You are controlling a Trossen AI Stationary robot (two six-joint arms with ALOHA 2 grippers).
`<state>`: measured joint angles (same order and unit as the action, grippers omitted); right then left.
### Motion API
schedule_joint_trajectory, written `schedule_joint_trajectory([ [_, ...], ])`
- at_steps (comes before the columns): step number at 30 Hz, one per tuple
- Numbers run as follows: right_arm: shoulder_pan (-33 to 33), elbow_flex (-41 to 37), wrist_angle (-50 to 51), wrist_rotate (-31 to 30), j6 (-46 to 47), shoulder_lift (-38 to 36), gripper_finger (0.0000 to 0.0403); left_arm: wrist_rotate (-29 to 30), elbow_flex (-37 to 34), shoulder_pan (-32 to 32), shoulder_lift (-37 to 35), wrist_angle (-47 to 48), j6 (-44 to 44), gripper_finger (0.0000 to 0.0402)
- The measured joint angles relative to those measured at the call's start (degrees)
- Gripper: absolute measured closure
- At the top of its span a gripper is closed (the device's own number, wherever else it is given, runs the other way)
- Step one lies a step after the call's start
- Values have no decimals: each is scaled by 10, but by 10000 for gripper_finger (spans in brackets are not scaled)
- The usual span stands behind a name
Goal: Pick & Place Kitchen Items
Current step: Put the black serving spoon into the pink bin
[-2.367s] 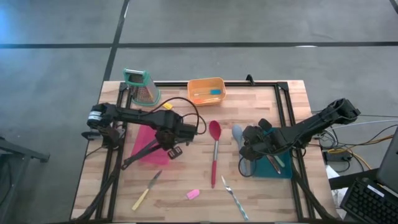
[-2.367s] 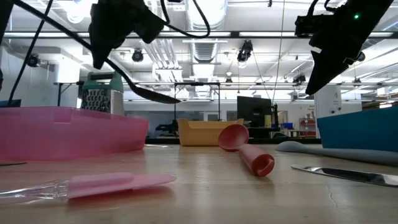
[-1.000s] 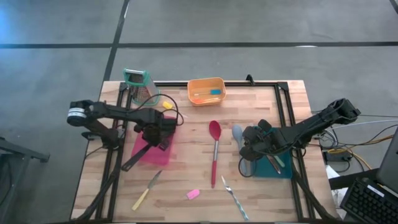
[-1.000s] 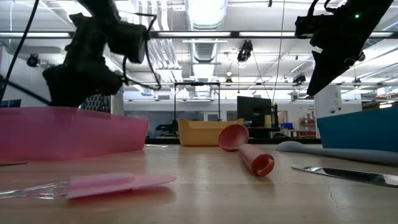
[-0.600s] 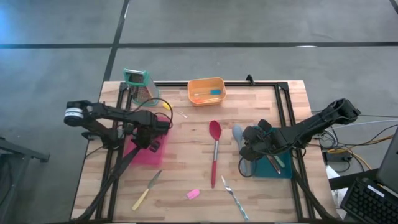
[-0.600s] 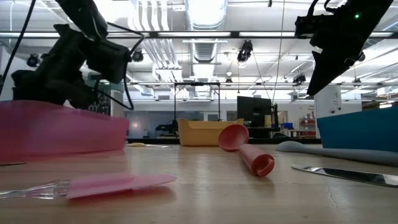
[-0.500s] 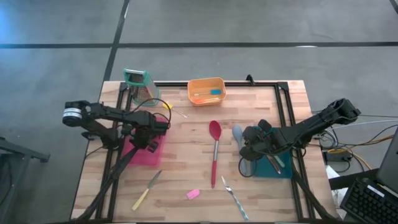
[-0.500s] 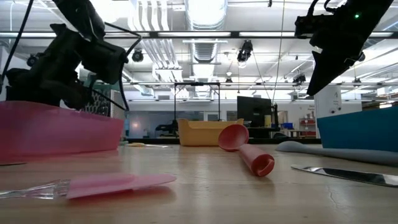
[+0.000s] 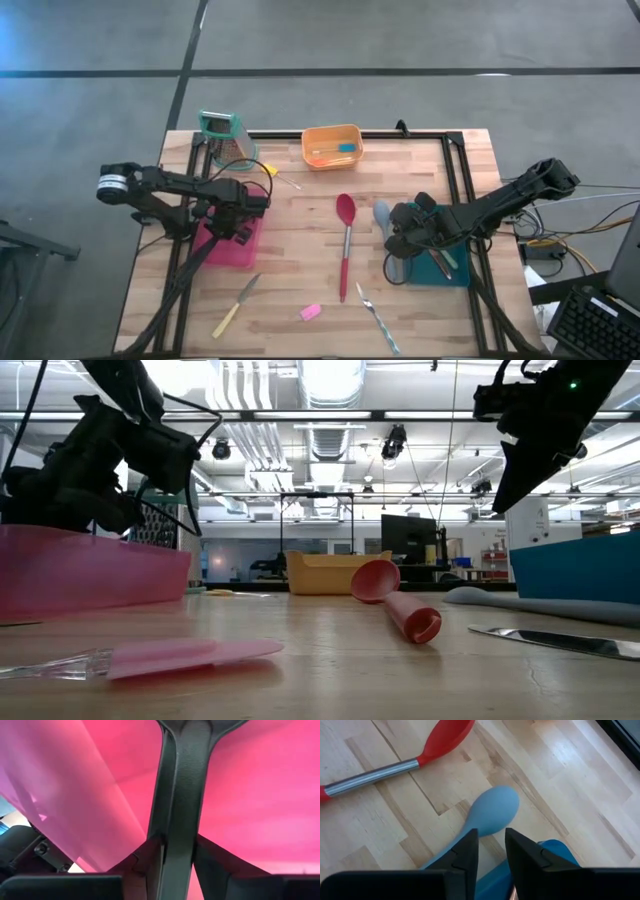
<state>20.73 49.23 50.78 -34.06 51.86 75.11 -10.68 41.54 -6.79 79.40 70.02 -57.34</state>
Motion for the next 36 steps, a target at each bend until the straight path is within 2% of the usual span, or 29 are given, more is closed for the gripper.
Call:
schedule_joint_trajectory([
  [19, 0, 0, -1, 0, 0, 0, 257, -1, 0, 0, 0, 8, 35, 291],
  [22, 0, 0, -1, 0, 0, 0, 252, 1, 0, 0, 0, 9, 37, 274],
  [30, 0, 0, -1, 0, 0, 0, 236, 1, 0, 0, 0, 9, 41, 193],
  [36, 0, 0, -2, 0, 0, 0, 228, -28, 0, 0, 0, 10, 46, 177],
])
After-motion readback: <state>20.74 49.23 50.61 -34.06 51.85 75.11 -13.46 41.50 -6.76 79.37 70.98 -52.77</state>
